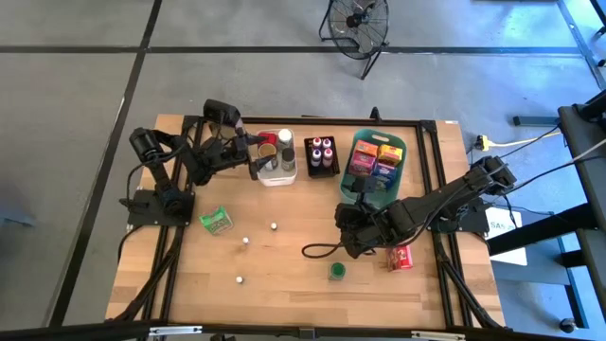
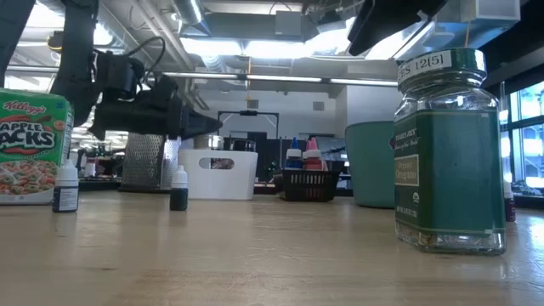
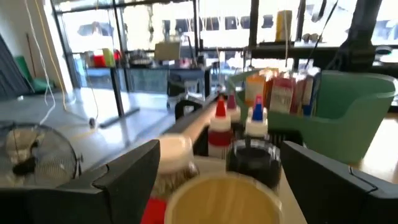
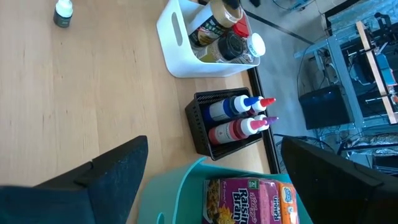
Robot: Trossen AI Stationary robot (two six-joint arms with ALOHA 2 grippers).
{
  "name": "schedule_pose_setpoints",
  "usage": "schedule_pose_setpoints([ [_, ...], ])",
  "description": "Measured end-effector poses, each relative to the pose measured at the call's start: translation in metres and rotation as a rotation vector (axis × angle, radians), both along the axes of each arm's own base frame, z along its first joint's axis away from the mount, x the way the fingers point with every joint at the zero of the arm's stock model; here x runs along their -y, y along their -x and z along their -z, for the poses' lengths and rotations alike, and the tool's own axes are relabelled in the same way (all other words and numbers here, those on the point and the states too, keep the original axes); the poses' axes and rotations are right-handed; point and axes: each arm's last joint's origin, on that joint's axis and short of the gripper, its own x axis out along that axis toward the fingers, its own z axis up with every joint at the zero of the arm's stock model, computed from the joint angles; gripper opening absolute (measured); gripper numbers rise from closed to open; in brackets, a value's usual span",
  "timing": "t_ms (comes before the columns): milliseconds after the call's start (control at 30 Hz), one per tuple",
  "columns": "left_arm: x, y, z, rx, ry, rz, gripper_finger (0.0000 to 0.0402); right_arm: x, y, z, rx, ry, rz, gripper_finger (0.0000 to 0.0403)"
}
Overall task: Pick & Place Kitchen Items
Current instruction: Put the small green food coloring bottle into the black bin
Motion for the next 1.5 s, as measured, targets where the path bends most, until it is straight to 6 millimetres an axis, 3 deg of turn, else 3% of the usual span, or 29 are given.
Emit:
schedule_pose_setpoints([
  [200,0.005,0.005,-0.020,0.076,-0.046,0.046,0.0327,0.000,0.000,0.000,-0.001,-0.001,-0.002,0.0369],
  [467,0.028,0.014,-0.051,0.121,-0.097,0.167,0.0328,-0.006,0.003,0.000,-0.002,0.013,-0.022,0.0369],
  [767,0.053,0.005,-0.089,-0.105,-0.063,0.177,0.0328,-0.012,0.005,0.000,0.001,0.014,-0.044,0.0369],
  [1100,0.103,-0.004,-0.140,-0.325,0.080,0.343,0.0328,-0.017,0.008,0.000,-0.002,0.017,-0.062,0.0369],
  [1500,0.156,-0.015,-0.173,-0.605,0.033,0.368,0.0327,-0.023,0.011,0.000,-0.006,0.017,-0.086,0.0369],
])
